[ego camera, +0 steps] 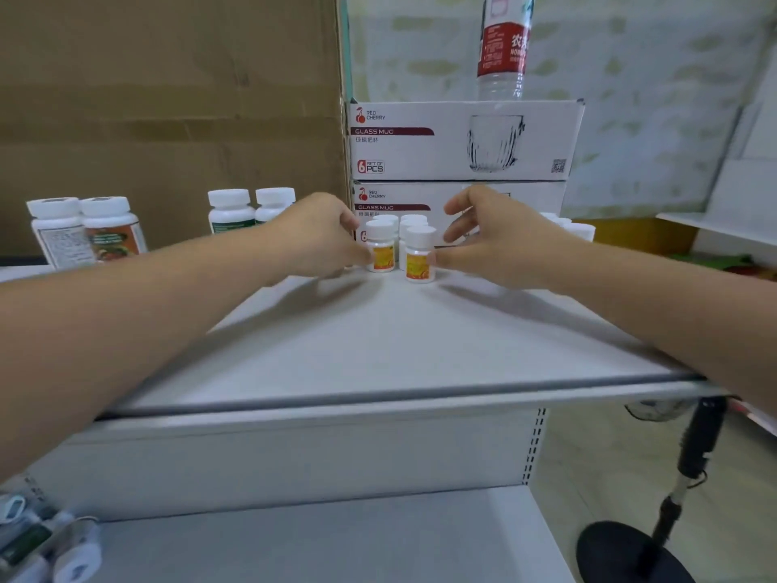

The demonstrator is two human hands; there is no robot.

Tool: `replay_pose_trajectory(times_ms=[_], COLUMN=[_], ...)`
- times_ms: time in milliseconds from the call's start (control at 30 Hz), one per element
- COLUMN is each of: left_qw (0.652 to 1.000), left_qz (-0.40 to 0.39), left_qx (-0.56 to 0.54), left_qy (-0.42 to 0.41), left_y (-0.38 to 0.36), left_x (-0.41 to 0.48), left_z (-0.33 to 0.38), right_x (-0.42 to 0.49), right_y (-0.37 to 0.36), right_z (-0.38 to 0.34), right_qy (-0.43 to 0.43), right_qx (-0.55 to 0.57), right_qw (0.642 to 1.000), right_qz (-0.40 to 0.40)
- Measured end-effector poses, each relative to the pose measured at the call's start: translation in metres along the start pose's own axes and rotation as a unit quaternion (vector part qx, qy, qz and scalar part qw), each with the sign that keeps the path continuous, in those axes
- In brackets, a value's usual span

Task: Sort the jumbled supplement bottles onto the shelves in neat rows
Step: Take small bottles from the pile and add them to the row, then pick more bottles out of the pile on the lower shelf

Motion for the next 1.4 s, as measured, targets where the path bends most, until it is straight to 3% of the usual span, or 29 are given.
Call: replay_pose_trajectory(times_ms=[100,233,400,633,733,867,1033,1400], left_qw=[0.991,0.967,0.966,0.942,0.930,0.907,0.884,0.870], left_qz=[0.008,0.006,0.059,0.208,0.230,0.245,0.258,0.246], left_qx=[0.134,0.253,0.251,0.257,0.261,0.280,0.269,0.177], left_qy=[-0.006,-0.018,0.015,0.052,0.121,0.198,0.284,0.388], left_y=[0.013,0.030,0.056,0.084,0.087,0.090,0.097,0.149], left_x=[-0.022,-0.069,-0.154,-0.302,-0.364,-0.444,-0.536,-0.657], left_z=[0.015,0.024,0.020,-0.024,-0.065,-0.132,-0.222,-0.391], right_x=[-0.018,-0.055,-0.106,-0.181,-0.214,-0.250,-0.291,-0.337], right_y=[0.015,0.027,0.026,-0.007,-0.053,-0.142,-0.261,-0.448], right_z=[-0.008,-0.016,-0.038,-0.098,-0.122,-0.149,-0.189,-0.322], right_qy=[0.005,0.022,0.066,0.177,0.207,0.219,0.184,0.117], right_qx=[-0.087,-0.077,-0.004,0.080,0.088,0.063,0.055,0.091], right_qw=[0.996,0.996,0.997,0.979,0.972,0.974,0.976,0.964], right_qz=[-0.022,-0.041,-0.030,0.065,0.064,0.000,-0.101,-0.220])
Point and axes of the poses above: each hand's wrist, its own x-axis towards the middle knuckle, its own y-axis out of the back of the hand, z = x × y, the point moved 4 cm from there along x, towards the middle knuckle, and after that the axes turned 3 degrees about -x, right-handed, at the moved point
